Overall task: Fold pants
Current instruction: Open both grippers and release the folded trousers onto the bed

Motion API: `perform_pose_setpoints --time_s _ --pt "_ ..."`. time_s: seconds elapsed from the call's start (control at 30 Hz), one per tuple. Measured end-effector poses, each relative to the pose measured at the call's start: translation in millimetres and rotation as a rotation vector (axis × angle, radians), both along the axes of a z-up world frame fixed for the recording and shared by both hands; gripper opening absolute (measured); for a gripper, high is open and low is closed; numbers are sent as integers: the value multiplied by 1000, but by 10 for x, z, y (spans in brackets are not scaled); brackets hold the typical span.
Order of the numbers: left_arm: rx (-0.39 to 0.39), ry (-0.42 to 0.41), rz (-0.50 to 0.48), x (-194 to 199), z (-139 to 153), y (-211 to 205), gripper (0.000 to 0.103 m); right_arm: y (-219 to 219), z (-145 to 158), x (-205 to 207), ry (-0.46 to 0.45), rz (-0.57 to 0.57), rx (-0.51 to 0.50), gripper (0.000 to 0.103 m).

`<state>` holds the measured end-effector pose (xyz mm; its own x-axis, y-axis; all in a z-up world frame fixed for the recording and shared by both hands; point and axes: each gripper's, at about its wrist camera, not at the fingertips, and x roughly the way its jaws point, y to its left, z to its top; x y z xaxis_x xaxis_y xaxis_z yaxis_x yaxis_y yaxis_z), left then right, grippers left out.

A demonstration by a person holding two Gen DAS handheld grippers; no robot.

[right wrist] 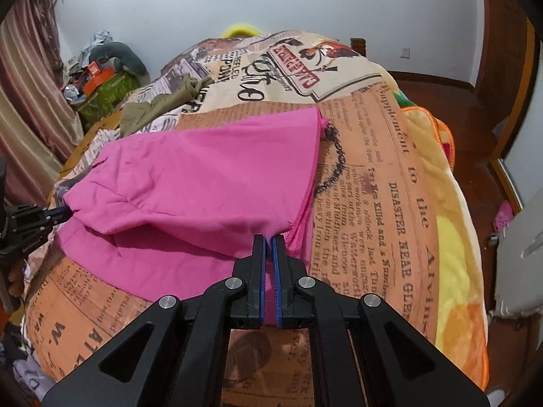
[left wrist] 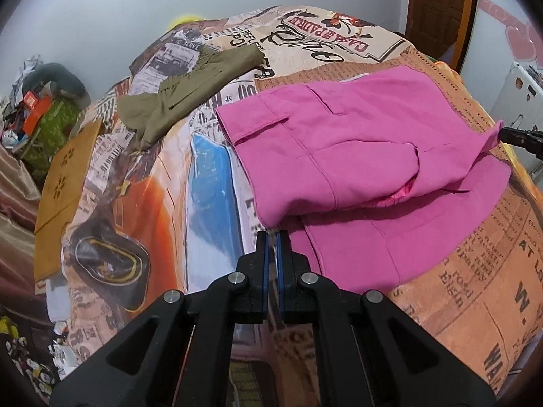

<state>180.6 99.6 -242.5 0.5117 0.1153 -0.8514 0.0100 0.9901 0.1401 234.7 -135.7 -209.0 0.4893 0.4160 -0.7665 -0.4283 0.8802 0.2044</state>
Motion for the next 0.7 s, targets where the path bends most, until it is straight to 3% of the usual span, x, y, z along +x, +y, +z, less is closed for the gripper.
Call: perform_pose_setpoints --time_s 0.07,0.13,0.2,0.37,0.47,0.7 --pt "9 -6 14 -23 44 7 11 9 44 -39 -22 -8 -40 14" --pt "18 -11 29 -27 100 18 38 5 94 -90 -42 -7 -50 34" --pt "25 -38 42 -39 193 20 56 -2 185 -163 -80 1 -40 41" --pt "28 -77 10 -18 387 -76 62 109 336 -257 -126 45 -48 46" --pt "46 -82 -50 13 442 -227 76 257 376 -308 -131 107 -46 49" --pt "131 -44 -188 132 292 -617 77 640 172 -342 -91 224 -105 50"
